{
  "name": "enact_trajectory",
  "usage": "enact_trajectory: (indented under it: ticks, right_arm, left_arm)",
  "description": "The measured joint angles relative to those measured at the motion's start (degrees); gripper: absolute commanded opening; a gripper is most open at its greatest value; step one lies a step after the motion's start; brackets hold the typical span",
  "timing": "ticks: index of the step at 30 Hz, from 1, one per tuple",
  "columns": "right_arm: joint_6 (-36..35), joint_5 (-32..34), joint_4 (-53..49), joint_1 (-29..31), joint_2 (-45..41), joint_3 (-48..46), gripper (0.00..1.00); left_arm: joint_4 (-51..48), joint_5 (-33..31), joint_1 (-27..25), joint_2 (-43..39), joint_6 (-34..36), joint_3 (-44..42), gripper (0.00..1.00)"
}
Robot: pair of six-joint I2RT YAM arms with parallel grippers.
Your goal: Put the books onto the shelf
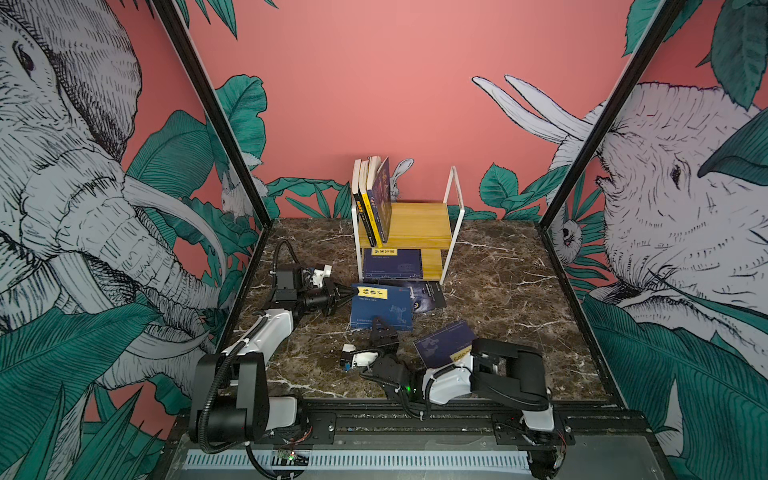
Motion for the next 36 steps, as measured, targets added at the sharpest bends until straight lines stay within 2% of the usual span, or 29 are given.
enact_trajectory:
  ticks: [8, 14, 16, 17, 20, 23, 28, 36]
  right_arm:
    - [-5.3, 2.9, 10.1, -3.4, 1.9, 1.6, 0.33]
    - [-7.4, 2.8, 12.9, -4.2, 2.7, 1.9, 0.03]
    - [-7.6, 2.9, 13.5, -4.2, 2.9, 1.9, 0.00]
    - [-7.9, 2.8, 13.6, -4.2, 3.0, 1.9, 0.00]
    - [-8.3, 3.0, 14.0, -4.3, 3.1, 1.9, 0.00]
    - [-8.5, 3.1, 14.4, -4.7, 3.1, 1.9, 0.00]
    - [-9.5, 3.1, 14.5, -6.0, 3.5, 1.9, 0.00]
    - [-12.4, 2.4, 14.6, -12.0, 4.1, 1.2, 0.00]
  left_arm:
    - [0.0, 0.2, 0.0, 0.3, 0.4, 0.3, 0.00]
    - [-0.1, 0.5, 0.2, 0.3, 1.6, 0.9, 0.00]
    - [-0.5, 0.4, 0.2, 0.3, 2.3, 0.9, 0.00]
    - [-0.7, 0.3, 0.2, 0.3, 2.7, 0.9, 0.08]
    - [-1.8, -0.2, 0.2, 0.3, 4.1, 1.0, 0.57]
    - [-3.8, -0.9, 0.2, 0.0, 6.5, 1.0, 0.80]
    - [-10.9, -5.7, 0.6, -4.0, 16.2, 1.2, 0.98]
    - [-14.7, -14.8, 3.8, -16.2, 29.8, 0.3, 0.99]
